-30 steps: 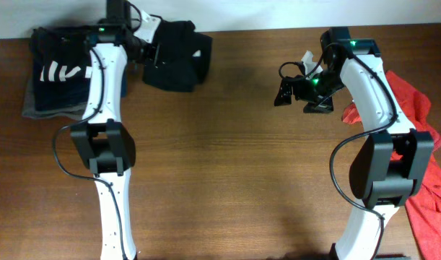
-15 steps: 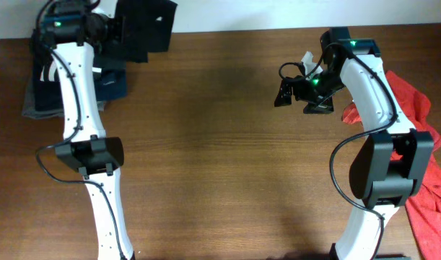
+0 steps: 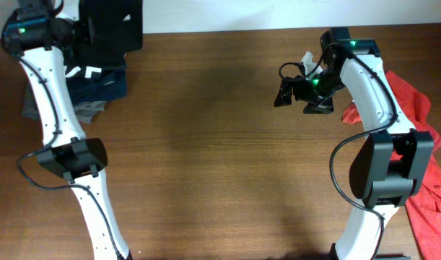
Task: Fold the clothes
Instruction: 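Carry the black bundle left with the left gripper onto the stack, then release the bundle on the stack and press it down with the left gripper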
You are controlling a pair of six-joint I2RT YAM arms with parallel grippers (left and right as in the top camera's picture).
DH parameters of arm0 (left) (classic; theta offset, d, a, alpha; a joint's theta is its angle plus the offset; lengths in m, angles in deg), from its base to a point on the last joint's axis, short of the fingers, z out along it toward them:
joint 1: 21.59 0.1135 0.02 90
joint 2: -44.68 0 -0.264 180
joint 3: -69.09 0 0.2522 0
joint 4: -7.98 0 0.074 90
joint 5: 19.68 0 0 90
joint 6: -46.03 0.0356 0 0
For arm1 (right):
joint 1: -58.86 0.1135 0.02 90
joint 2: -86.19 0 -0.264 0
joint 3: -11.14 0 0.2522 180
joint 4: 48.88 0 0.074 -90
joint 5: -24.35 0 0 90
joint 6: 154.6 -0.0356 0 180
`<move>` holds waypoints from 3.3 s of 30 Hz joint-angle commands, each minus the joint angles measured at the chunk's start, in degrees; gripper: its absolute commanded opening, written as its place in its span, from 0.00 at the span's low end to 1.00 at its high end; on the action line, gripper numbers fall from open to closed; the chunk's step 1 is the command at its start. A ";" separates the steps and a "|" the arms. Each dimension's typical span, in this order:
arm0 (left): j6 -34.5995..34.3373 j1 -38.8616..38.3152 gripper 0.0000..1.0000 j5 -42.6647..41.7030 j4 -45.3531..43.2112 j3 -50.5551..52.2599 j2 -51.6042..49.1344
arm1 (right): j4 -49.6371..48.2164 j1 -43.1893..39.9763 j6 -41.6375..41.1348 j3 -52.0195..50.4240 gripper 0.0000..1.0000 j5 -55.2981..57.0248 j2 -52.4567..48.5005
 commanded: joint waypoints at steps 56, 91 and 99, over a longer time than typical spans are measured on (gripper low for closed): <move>-5.40 10.12 0.65 3.17 -11.69 -0.26 8.55 | 1.62 0.02 -0.02 -0.33 0.99 0.55 -0.22; -5.35 1.66 0.07 18.53 -36.37 -1.81 -8.72 | 2.86 0.02 -0.02 -0.33 0.99 0.52 -0.22; -5.70 -0.26 0.08 18.51 -31.54 -0.04 -7.08 | 2.08 0.02 -0.02 -0.33 0.99 0.55 -0.22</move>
